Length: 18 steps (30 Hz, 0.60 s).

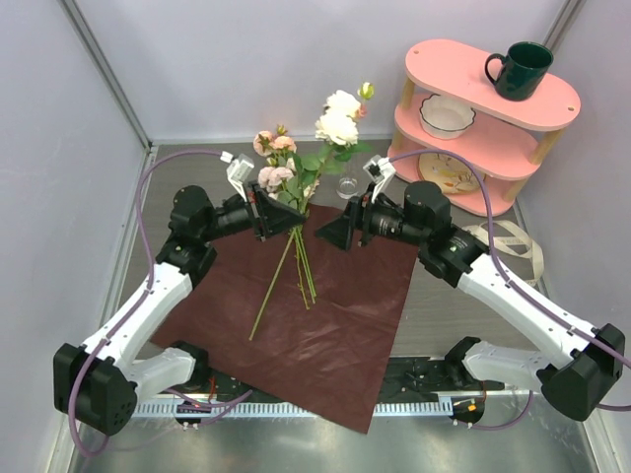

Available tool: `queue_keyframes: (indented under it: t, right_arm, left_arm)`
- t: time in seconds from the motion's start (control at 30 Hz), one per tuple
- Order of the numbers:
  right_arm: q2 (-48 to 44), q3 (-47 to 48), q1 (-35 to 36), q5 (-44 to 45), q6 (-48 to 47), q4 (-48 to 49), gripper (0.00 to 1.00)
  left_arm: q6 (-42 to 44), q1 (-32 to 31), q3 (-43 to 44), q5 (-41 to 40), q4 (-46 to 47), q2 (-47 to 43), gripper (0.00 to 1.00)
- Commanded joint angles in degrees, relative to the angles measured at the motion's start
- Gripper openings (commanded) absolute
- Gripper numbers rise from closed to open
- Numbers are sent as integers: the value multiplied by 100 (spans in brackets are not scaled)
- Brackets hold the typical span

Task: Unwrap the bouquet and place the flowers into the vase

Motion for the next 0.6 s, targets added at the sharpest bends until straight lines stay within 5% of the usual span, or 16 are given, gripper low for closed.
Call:
queue_keyframes:
  t: [0.0,0.43,0.53,0.57]
  right_arm:
    - [72,311,-27,624,560,682,80]
    - [230,-226,-18,247,1651,2079,45]
    - [248,-287,-18,220,1730,2097,27]
    - [230,-296,-18,238,1695,2088,13]
  left_arm:
    - [96,-356,-39,154,301,-146,0]
    - [149,-849,-118,-30,336,-15,0]
    - [79,-849,-110,-144,275,-32,0]
    - [78,-849,-92,-240,205,-50,1]
